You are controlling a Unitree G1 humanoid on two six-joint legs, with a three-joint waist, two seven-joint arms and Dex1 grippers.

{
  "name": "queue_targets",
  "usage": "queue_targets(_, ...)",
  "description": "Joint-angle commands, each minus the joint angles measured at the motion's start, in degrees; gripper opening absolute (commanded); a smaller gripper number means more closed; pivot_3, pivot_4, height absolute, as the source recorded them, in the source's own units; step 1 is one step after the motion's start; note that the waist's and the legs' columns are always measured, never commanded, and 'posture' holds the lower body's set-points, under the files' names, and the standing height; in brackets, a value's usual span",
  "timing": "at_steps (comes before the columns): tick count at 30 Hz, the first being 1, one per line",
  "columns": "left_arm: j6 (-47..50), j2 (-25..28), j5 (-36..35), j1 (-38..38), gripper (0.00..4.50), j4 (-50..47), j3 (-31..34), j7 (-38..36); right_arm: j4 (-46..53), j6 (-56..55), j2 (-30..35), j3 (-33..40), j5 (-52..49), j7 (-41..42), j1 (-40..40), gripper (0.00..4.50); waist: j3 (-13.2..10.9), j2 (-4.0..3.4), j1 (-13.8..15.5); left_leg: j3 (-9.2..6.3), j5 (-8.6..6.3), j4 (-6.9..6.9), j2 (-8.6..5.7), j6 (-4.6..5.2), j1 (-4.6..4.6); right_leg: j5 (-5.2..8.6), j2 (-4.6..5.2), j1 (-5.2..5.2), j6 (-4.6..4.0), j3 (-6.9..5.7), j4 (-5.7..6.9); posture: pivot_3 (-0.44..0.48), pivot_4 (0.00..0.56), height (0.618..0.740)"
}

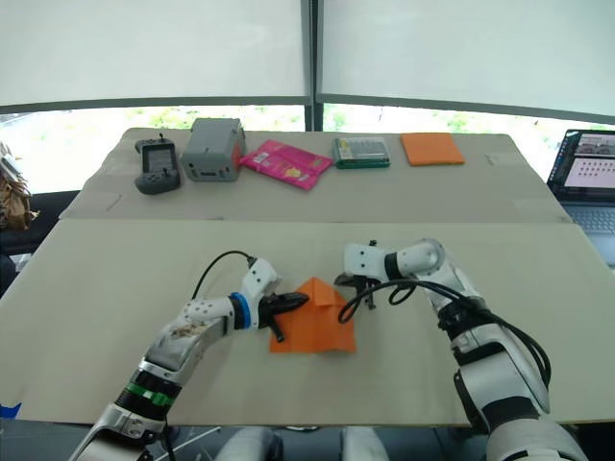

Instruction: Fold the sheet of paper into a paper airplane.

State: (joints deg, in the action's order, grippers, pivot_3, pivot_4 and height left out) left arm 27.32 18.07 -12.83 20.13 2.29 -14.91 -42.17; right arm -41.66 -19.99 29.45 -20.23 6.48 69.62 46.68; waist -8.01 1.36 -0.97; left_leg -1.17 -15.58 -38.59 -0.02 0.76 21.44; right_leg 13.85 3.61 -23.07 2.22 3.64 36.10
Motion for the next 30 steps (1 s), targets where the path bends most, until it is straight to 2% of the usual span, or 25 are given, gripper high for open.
queue_targets(1,1.1,0.5,2.1,-1.8,0.03,2.4,-1.3,0.7,-0.5,-0.6,-0.4,0.1,-2.0,5.3,1.1,0.0,0.0,0.0,0.0,0.0,0.0,0.0,0.01,0.0,0.0,0.0,0.0,0.0,0.0,0.0,0.0,0.0,0.15,0.74)
queue_targets(11,1.1,0.2,2.4,-1.7,0.03,2.5,-1.9,0.7,0.3,14.0,-1.7,4.3,-8.9,14.9,3.1,0.0,0.0,-0.02,0.0,0.0,0.0,0.02,-0.02,0.0,-0.02,-0.01,0.14,-0.02,-0.02,-0.02,0.05,0.0,0.15,0.74)
queue_targets(16,0.9,0.1,2.8,-1.6,0.03,2.9,-1.9,0.5,3.3,20.5,-2.3,6.3,-12.4,16.7,3.1,0.0,0.0,-0.02,0.0,0.0,0.0,0.04,-0.07,0.0,-0.02,-0.01,0.32,-0.03,-0.02,-0.13,0.05,0.0,0.15,0.74)
queue_targets(21,0.6,-0.1,3.0,-1.5,0.03,3.2,-2.0,0.5,9.0,28.1,-3.9,7.7,-16.3,16.5,1.3,0.0,0.0,-0.03,0.1,0.0,0.0,0.04,-0.11,-0.01,-0.01,-0.01,0.47,-0.04,-0.01,-0.23,0.05,0.0,0.15,0.74)
queue_targets(30,0.6,-0.2,3.2,-1.2,0.03,3.2,-2.4,0.3,12.5,28.3,-5.8,7.7,-15.0,10.7,-3.0,0.0,0.0,-0.03,0.1,0.0,0.0,0.04,-0.18,-0.01,0.05,-0.02,0.56,-0.06,0.0,-0.28,0.03,0.0,0.15,0.74)
